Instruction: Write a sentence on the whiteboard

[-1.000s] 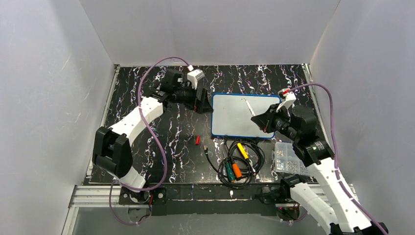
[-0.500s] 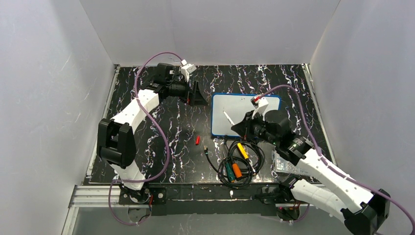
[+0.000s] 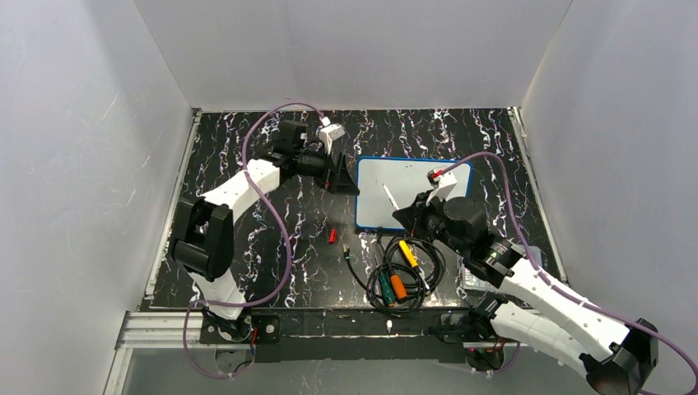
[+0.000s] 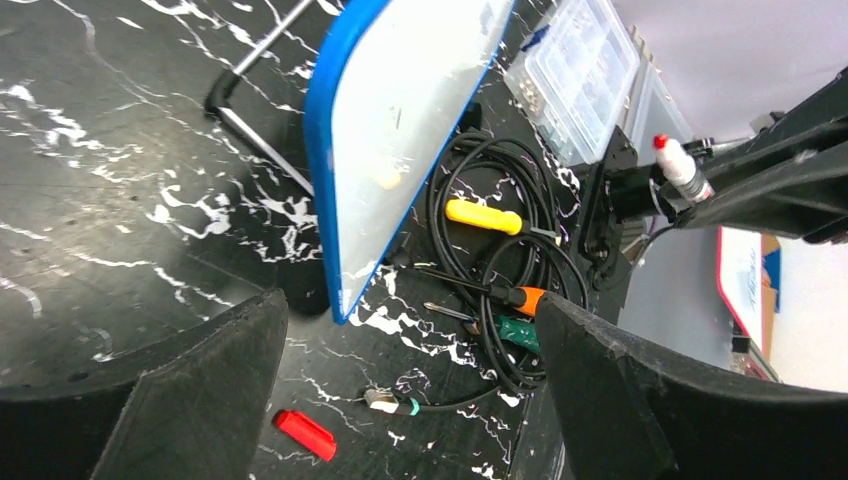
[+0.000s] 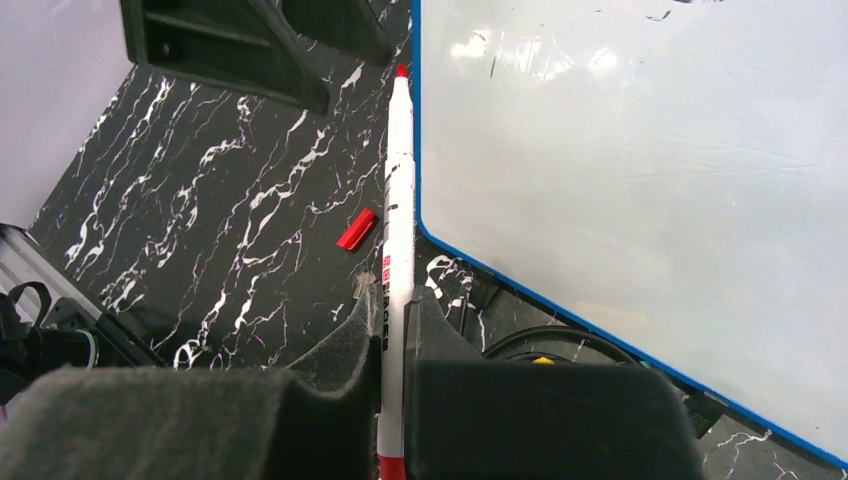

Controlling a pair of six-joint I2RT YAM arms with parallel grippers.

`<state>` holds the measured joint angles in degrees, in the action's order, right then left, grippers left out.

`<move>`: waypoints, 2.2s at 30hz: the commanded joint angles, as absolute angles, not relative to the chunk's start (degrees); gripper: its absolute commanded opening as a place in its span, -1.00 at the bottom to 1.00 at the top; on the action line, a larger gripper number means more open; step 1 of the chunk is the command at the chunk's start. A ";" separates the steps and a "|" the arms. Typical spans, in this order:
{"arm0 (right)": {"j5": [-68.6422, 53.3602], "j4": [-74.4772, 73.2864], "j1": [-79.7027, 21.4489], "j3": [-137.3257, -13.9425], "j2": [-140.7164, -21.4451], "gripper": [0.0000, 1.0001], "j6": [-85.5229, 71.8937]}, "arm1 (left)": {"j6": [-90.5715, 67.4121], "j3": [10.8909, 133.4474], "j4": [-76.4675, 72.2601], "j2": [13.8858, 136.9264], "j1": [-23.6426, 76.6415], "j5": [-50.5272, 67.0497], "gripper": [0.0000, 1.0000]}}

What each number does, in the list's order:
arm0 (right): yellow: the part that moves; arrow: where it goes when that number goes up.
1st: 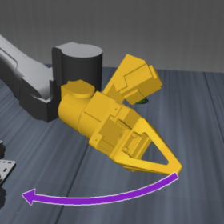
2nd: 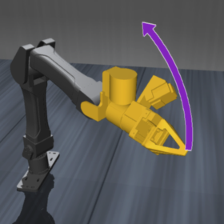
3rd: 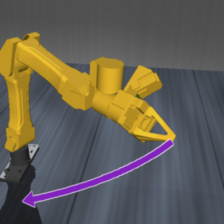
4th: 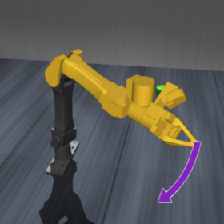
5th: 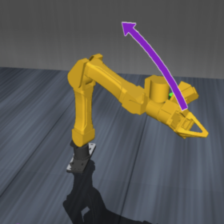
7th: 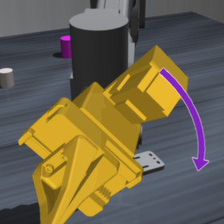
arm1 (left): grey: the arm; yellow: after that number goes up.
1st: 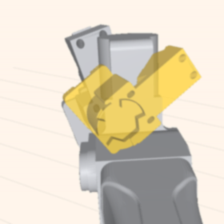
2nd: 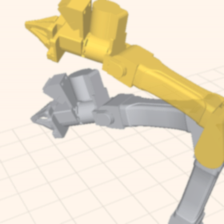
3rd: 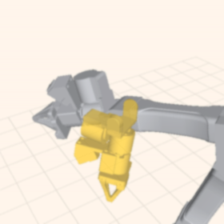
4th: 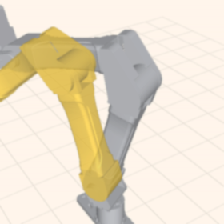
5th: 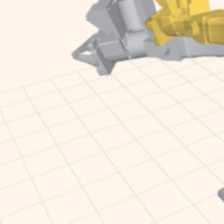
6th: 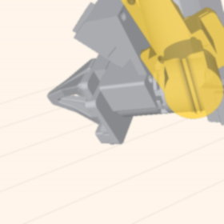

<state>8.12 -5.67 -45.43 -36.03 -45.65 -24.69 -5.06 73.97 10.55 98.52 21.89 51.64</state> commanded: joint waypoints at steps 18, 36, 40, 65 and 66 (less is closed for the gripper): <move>7.61 -1.76 -45.79 -32.13 -41.74 -0.97 -23.12 | -8.52 71.84 0.33 104.50 24.26 57.93 0.58; 12.34 3.37 -46.48 -39.54 -54.31 -0.97 -22.96 | -7.79 74.53 1.63 108.07 25.62 56.34 -0.16; 14.84 3.94 -47.14 -41.45 -57.53 -0.97 -22.96 | -5.44 74.78 3.76 107.96 26.02 55.43 -0.41; 22.11 6.68 -50.53 -46.68 -68.20 -0.97 -21.80 | 2.57 73.96 7.89 106.08 27.59 50.92 -1.00; 22.25 6.68 -50.61 -46.86 -68.54 -0.97 -21.75 | 2.75 73.93 8.05 106.08 27.67 50.82 -1.00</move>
